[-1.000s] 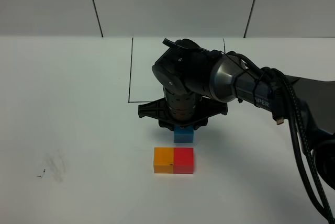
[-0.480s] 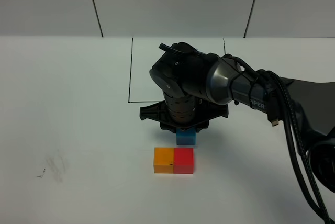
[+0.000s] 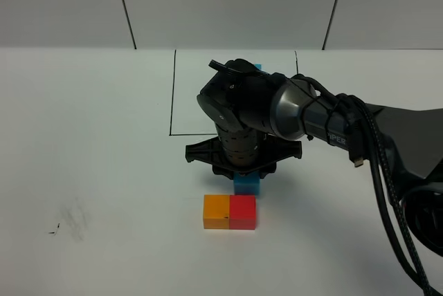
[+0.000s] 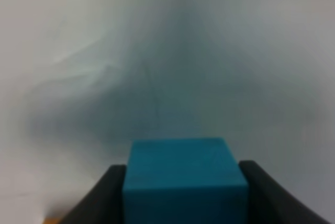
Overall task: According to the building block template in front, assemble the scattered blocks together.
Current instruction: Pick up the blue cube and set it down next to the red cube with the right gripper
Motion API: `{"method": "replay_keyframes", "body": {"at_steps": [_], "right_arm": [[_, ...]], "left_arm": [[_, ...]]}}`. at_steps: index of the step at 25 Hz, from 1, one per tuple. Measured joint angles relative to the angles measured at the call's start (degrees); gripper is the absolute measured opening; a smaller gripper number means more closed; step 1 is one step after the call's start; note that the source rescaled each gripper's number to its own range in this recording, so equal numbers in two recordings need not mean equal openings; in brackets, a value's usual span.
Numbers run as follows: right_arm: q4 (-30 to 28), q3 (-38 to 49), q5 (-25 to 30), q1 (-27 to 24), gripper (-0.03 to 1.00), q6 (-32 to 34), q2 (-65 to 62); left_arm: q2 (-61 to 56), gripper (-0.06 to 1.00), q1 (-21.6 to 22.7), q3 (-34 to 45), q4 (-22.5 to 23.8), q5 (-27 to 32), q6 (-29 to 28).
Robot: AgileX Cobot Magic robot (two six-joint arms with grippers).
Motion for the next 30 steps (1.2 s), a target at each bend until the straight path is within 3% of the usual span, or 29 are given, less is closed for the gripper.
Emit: {"method": "replay_keyframes", "body": {"at_steps": [30], "right_arm": [[2.17, -0.4, -0.88, 0.0, 0.3, 1.36, 3.32]], "left_arm": [[0.0, 0.17, 0.0, 0.02, 0.0, 0.0, -0.05]]}}
